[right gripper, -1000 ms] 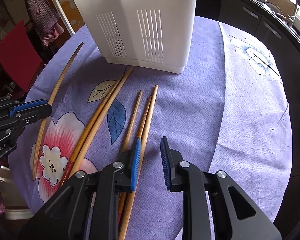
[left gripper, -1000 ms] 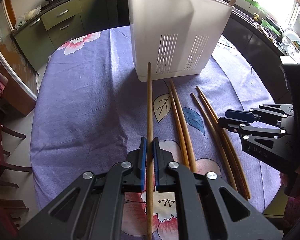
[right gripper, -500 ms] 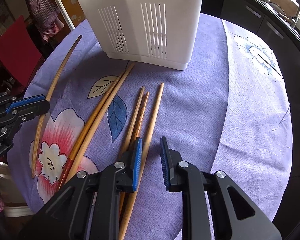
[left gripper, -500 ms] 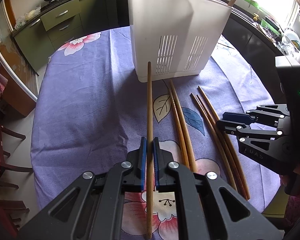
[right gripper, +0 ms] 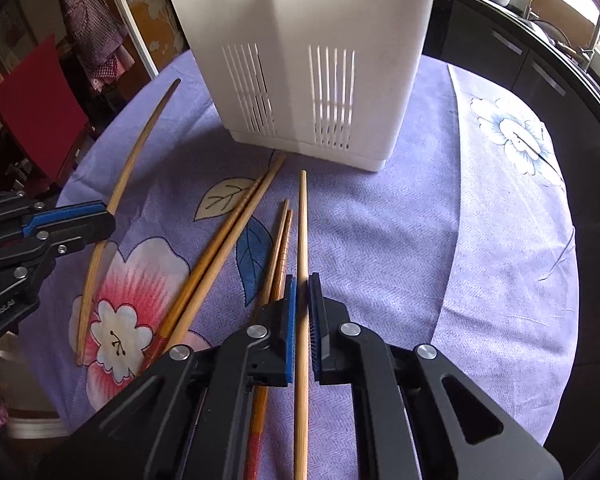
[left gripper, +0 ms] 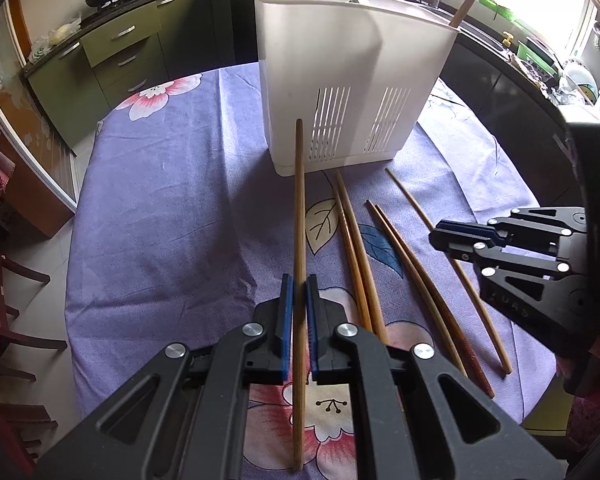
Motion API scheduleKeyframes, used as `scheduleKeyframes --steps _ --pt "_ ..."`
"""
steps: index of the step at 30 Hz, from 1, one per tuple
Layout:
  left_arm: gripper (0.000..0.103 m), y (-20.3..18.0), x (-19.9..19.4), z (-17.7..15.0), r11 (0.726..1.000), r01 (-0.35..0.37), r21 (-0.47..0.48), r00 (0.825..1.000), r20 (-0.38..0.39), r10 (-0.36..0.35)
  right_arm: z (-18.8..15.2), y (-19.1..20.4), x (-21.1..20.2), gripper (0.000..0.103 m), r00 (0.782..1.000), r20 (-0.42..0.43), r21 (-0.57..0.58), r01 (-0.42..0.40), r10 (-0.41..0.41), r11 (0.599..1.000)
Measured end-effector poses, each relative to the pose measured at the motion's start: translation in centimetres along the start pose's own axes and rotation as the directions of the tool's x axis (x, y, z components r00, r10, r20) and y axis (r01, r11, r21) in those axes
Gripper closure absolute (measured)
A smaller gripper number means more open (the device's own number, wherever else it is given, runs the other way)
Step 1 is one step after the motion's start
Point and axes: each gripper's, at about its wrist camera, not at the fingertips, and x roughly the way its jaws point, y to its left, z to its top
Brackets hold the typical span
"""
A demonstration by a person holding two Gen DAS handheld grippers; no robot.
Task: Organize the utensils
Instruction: 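Carry both chopsticks over the white caddy and drop them in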
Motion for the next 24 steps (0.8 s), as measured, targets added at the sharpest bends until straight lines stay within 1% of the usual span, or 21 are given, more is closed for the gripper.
scheduleKeyframes --steps 3,8,13,18,24 --pt "0.097 0.1 -1.0 0.1 1.0 0.008 -0.001 1.0 0.021 -0.008 0.0 -0.2 -3.3 0.096 0.996 0.087 0.008 -0.017 0.016 1.0" --pt "0.097 -0.1 -3.6 0.4 1.0 0.024 0.007 0.997 0.075 -0.025 -0.2 -0.6 -8.8 0.096 0.977 0.213 0.019 -0.036 0.031 0.999" --pt "0.097 -0.4 -6.3 1.0 0.999 0.032 0.019 0.99 0.135 -0.034 -0.7 -1.1 -12.1 0.096 0.962 0.273 0.019 -0.036 0.029 0.999" --pt "0.097 -0.7 -8.7 1.7 0.999 0.026 0.027 0.981 0.19 -0.03 -0.6 -1.2 -14.2 0.096 0.947 0.319 0.022 -0.039 0.03 0.999" --pt "0.097 -0.9 -10.1 3.1 0.999 0.018 0.037 0.974 0.224 -0.026 0.5 -1.1 -16.2 0.096 0.933 0.357 0.015 -0.045 0.037 0.999"
